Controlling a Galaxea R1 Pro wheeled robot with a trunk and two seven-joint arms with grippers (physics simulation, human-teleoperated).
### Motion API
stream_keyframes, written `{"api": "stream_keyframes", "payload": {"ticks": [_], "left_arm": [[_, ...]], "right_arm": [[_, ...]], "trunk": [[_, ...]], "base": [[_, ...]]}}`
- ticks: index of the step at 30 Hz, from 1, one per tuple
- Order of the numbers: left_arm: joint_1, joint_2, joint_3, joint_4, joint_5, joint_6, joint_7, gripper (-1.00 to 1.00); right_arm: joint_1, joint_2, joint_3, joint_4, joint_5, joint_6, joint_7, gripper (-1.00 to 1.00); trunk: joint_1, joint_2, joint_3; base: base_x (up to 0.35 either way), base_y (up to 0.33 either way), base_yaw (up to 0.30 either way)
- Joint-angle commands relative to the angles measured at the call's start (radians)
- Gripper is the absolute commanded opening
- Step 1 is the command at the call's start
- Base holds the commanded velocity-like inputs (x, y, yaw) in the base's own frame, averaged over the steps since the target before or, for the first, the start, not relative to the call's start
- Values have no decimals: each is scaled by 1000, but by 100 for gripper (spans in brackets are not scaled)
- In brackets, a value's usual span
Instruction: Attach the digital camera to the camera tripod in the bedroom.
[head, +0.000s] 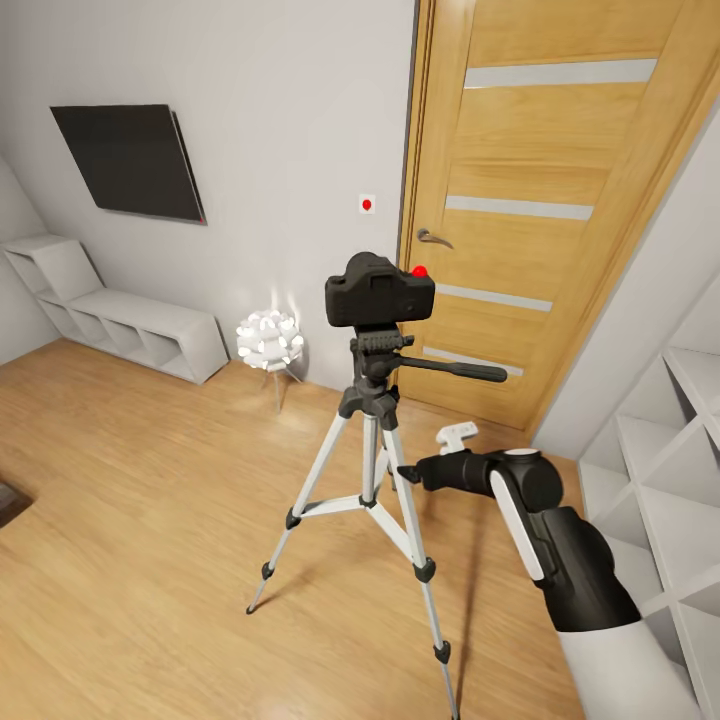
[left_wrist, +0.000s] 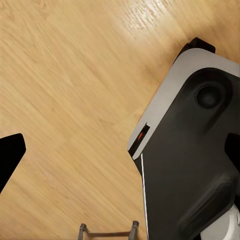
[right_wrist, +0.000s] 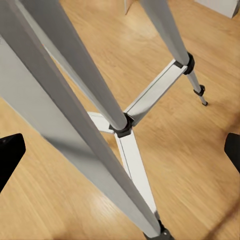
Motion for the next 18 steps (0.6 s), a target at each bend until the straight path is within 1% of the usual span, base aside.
{"api": "stream_keyframes", "payload": {"ticks": [1,8,12,14,15,18], "left_arm": [[-1,0,0,0,5,4,1,100],[-1,0,0,0,5,4,1,100],[-1,0,1,0,5,4,1,100],[-1,0,0,0,5,4,1,100],[-1,0,0,0,5,4,1,100],[-1,0,0,0,5,4,1,100]], "right_arm": [[-1,-2,1,-2,-4,5,0,100],[-1,-10,1,-9,-4,5,24,100],[-1,-22,1,-13,-4,5,53,100],[-1,-32,1,-15,-4,5,71,100],[-1,-44,1,-17,-4,5,92,100],[-1,-64,1,-19,-4,5,126,100]], "trunk": [[1,-2,-2],[1,-2,-2],[1,-2,-2],[1,-2,-2],[1,-2,-2],[1,-2,-2]], "base": [[0,0,0],[0,0,0],[0,0,0],[0,0,0],[0,0,0],[0,0,0]]}}
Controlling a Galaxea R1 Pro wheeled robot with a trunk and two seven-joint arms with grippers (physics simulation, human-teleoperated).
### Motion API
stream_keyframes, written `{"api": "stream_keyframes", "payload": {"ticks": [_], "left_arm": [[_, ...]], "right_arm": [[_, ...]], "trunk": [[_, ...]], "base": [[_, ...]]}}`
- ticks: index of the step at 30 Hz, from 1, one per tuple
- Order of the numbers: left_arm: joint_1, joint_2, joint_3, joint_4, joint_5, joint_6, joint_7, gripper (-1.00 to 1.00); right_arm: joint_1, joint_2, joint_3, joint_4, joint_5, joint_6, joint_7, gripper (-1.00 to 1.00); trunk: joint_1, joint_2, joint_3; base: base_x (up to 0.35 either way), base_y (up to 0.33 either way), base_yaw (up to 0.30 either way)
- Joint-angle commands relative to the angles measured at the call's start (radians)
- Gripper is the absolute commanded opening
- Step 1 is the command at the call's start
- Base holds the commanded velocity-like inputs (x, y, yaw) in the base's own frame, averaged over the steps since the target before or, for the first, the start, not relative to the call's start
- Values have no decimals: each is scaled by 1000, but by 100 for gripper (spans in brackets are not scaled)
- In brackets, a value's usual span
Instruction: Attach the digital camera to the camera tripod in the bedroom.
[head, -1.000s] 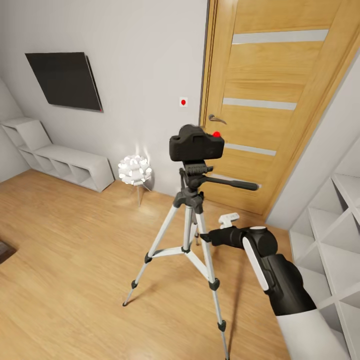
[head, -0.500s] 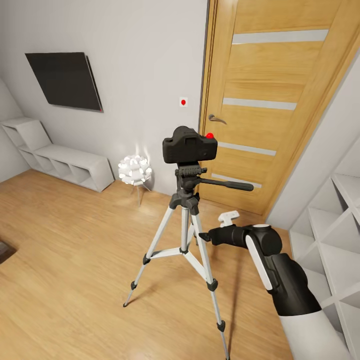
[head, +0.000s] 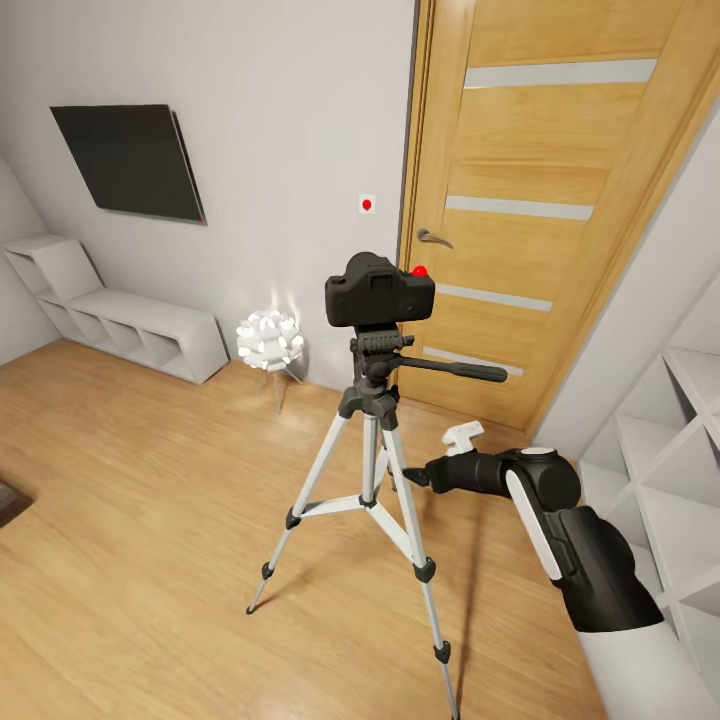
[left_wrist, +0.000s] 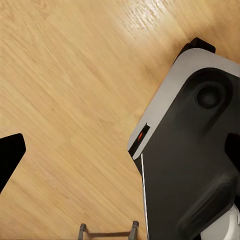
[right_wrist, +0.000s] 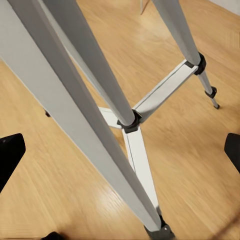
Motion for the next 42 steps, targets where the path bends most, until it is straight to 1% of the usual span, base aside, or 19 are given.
{"api": "stream_keyframes", "payload": {"ticks": [1,7,9,10,15,18,20,24,25,28,33,38,39,42], "left_arm": [[-1,0,0,0,5,4,1,100],[-1,0,0,-1,4,3,1,100],[-1,0,1,-1,4,3,1,100],[-1,0,0,-1,4,3,1,100],[-1,1,0,-1,4,3,1,100],[-1,1,0,-1,4,3,1,100],[-1,1,1,-1,4,3,2,100],[-1,1,0,-1,4,3,2,100],[-1,0,1,-2,4,3,1,100],[-1,0,2,-2,4,2,1,100],[-1,-1,3,-3,3,2,1,100],[-1,-2,4,-3,3,2,1,100],[-1,-2,3,-3,3,2,1,100],[-1,-1,4,-4,3,2,1,100]], "right_arm": [[-1,-8,1,-1,-4,5,10,100],[-1,-49,-1,-2,1,5,59,100],[-2,-66,-2,-1,3,5,66,100],[-2,-85,-4,2,3,5,70,100],[-5,-133,-15,23,2,5,68,100],[-7,-160,-34,63,2,5,57,100],[-7,-175,-53,107,2,5,46,100],[-8,-192,-96,239,3,-19,23,100],[-8,-196,-115,321,4,-47,14,100],[-9,-202,-133,448,5,-110,0,100],[-9,-206,-145,650,4,-229,-31,100],[-9,-207,-148,843,3,-320,-66,100],[-9,-207,-149,924,3,-351,-75,100],[-9,-207,-149,1050,4,-407,-84,100]], "trunk": [[1,-2,-2],[1,-2,-2],[1,-2,-2],[1,-2,-2],[1,-2,-2],[1,-2,-2],[1,-2,-2],[1,-2,-2],[1,-2,-2],[1,-2,-2],[1,-2,-2],[1,-2,-2],[1,-2,-2],[1,-2,-2]], "base": [[0,0,0],[0,0,0],[0,0,0],[0,0,0],[0,0,0],[0,0,0],[0,0,0],[0,0,0],[0,0,0],[0,0,0],[0,0,0],[0,0,0],[0,0,0],[0,0,0]]}}
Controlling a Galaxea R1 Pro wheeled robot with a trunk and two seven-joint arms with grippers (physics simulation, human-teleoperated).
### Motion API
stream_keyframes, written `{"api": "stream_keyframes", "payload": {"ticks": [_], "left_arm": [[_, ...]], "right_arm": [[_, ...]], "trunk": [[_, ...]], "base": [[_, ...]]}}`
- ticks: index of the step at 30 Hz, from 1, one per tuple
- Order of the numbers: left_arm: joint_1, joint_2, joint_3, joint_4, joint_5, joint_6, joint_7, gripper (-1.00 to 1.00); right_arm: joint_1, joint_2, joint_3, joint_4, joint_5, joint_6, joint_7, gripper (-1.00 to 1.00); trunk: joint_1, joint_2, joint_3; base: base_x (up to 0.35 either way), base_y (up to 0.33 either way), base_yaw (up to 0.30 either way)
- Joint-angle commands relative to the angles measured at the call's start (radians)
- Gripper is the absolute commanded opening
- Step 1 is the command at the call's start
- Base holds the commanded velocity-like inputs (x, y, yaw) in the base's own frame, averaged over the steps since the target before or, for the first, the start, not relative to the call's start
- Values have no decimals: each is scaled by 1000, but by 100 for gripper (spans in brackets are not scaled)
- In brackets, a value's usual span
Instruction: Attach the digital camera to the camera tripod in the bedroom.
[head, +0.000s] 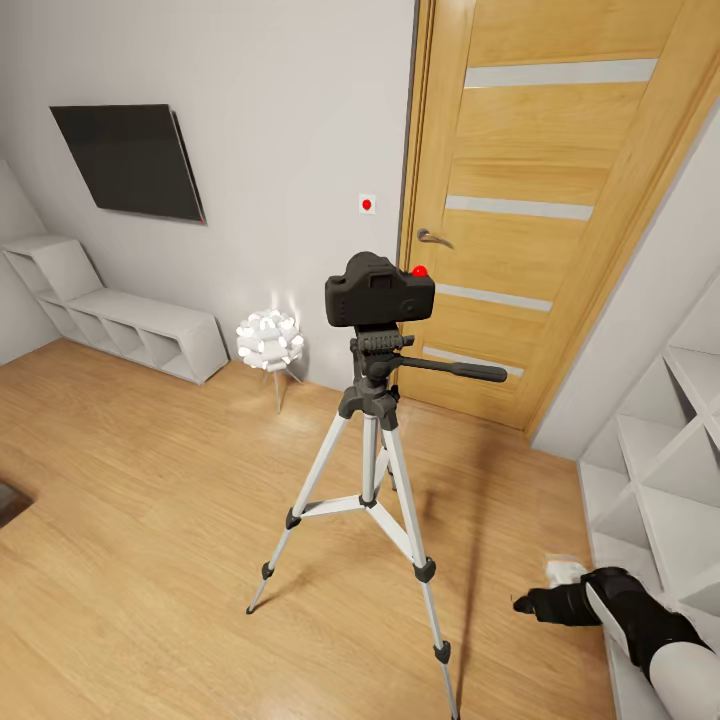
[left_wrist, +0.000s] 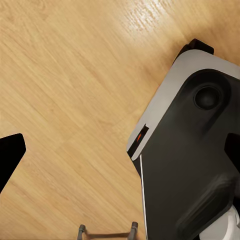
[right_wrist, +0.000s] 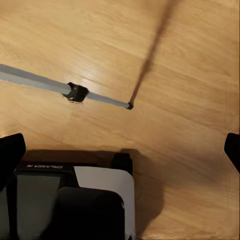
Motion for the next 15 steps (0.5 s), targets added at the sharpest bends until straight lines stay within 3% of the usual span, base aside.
{"api": "stream_keyframes", "payload": {"ticks": [1,5,6,13,14,15], "left_arm": [[-1,0,1,-1,5,4,1,100],[-1,-2,2,-2,5,4,1,100],[-1,-5,2,-3,5,3,1,100],[-1,-28,1,-2,5,3,1,100],[-1,-55,0,3,6,3,1,100],[-1,-56,0,3,7,3,1,100]], "right_arm": [[-1,0,1,42,-4,-18,0,100],[-1,-1,1,193,-4,-129,-7,100],[-1,-2,1,290,-4,-207,-17,100],[-1,-1,2,446,-6,-319,-65,100],[24,11,1,493,-8,-349,-85,100],[35,12,1,494,-8,-350,-86,100]], "trunk": [[1,-2,-2],[1,-2,-2],[1,-2,-2],[1,-2,-2],[1,-2,-2],[1,-2,-2]], "base": [[0,0,0],[0,0,0],[0,0,0],[0,0,0],[0,0,0],[0,0,0]]}}
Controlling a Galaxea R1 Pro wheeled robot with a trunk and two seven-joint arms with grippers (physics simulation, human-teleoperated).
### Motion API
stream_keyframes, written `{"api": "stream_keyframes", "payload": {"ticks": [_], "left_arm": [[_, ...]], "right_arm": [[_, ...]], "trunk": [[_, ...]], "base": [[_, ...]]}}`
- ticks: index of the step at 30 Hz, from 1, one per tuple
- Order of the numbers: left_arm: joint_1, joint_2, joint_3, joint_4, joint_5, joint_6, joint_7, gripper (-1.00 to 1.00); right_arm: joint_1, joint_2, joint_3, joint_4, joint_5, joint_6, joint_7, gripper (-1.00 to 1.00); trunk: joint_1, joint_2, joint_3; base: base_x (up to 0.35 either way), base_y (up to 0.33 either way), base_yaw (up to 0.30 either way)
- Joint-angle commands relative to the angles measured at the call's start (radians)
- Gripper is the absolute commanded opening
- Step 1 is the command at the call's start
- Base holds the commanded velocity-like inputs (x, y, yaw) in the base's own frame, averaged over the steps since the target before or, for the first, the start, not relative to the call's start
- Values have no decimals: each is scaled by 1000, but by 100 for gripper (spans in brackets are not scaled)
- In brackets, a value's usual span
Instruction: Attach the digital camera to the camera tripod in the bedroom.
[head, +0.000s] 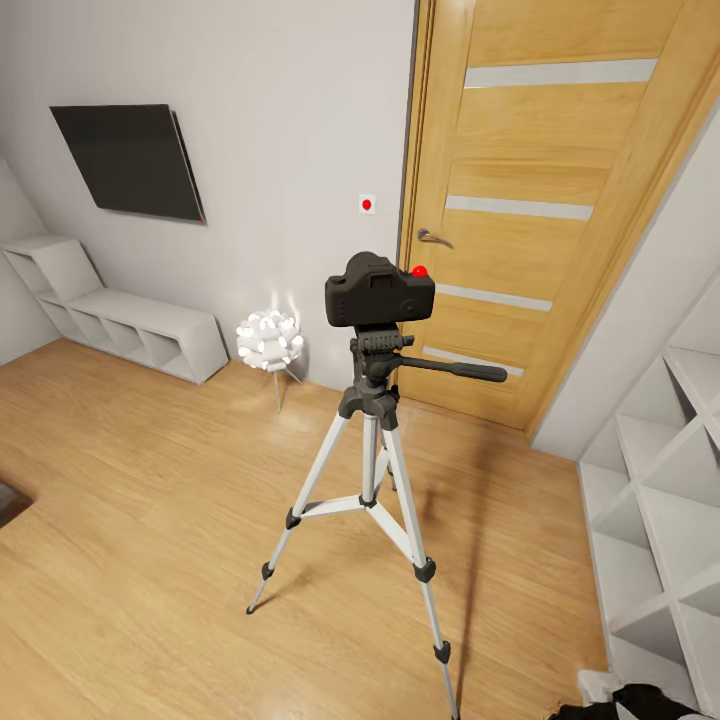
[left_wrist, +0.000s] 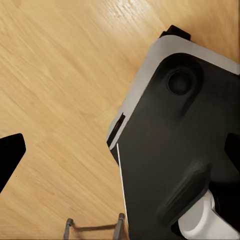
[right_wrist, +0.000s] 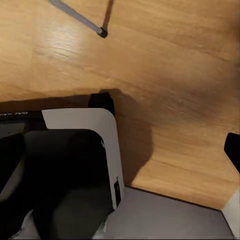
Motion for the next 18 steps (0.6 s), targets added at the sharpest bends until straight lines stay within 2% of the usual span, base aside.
{"api": "stream_keyframes", "payload": {"ticks": [1,2,3,10,16,18], "left_arm": [[-1,-1,1,0,5,4,1,100],[-1,-14,1,1,6,5,1,100],[-1,-14,1,1,7,5,2,100],[-1,-16,1,1,8,6,3,100],[0,-18,1,2,8,7,2,100],[5,-21,1,2,7,6,1,100]], "right_arm": [[10,0,1,2,-5,1,3,100],[108,3,0,3,-10,-96,1,100],[120,3,0,3,-12,-115,1,100],[152,4,-1,5,-15,-146,1,100],[156,8,-1,5,-15,-150,0,100],[160,9,-1,5,-15,-160,-19,100]], "trunk": [[1,-2,-2],[1,-2,-2],[1,-2,-2],[1,-2,-2],[1,-2,-2],[1,-2,-2]], "base": [[0,0,0],[0,0,0],[0,0,0],[0,0,0],[0,0,0],[0,0,0]]}}
